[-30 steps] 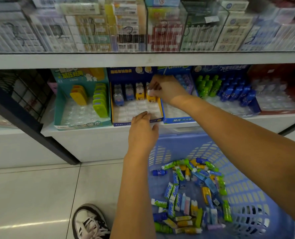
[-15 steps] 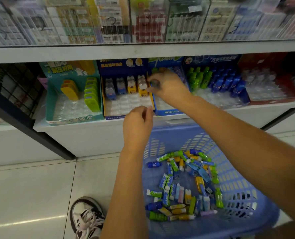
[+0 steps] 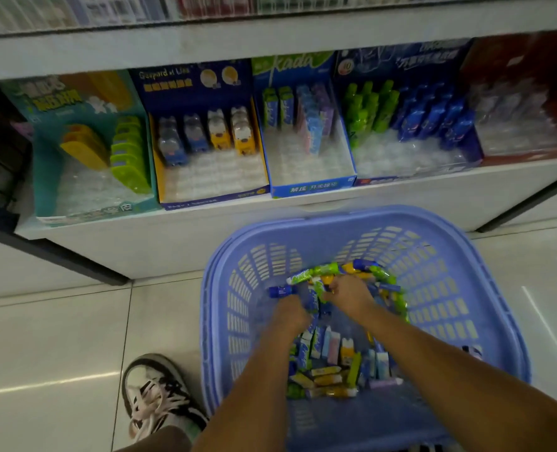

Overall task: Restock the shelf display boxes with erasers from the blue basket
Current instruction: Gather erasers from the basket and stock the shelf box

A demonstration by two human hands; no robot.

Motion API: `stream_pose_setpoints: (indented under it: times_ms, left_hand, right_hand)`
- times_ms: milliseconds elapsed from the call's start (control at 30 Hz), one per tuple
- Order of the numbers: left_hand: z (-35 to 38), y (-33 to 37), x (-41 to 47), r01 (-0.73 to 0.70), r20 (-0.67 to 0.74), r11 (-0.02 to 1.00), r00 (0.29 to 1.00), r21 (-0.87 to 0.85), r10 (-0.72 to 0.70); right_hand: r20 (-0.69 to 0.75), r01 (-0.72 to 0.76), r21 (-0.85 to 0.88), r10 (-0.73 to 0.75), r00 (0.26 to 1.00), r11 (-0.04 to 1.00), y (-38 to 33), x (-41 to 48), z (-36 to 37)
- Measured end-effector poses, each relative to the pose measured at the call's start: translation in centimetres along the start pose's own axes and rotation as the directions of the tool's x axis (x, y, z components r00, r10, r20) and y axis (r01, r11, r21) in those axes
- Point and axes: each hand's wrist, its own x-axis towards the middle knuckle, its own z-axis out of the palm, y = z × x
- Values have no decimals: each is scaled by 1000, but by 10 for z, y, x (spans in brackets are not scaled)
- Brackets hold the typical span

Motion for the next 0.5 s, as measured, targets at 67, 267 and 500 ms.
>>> stream_pose_setpoints:
  times_ms: [67, 267, 500]
  left_hand:
    - [6, -2, 12, 22, -64, 995, 998, -100, -29]
    - [24, 1, 39, 18, -146, 976, 988, -219, -51]
    - [28, 9, 53, 53, -122, 983, 990, -173, -75]
  right_hand:
    - [31, -39, -12, 40, 999, 999, -5, 13, 13]
    - [-46, -39, -124, 34, 998, 991, 0, 32, 28]
    - [21, -41, -128, 44, 999, 991, 7, 33, 23]
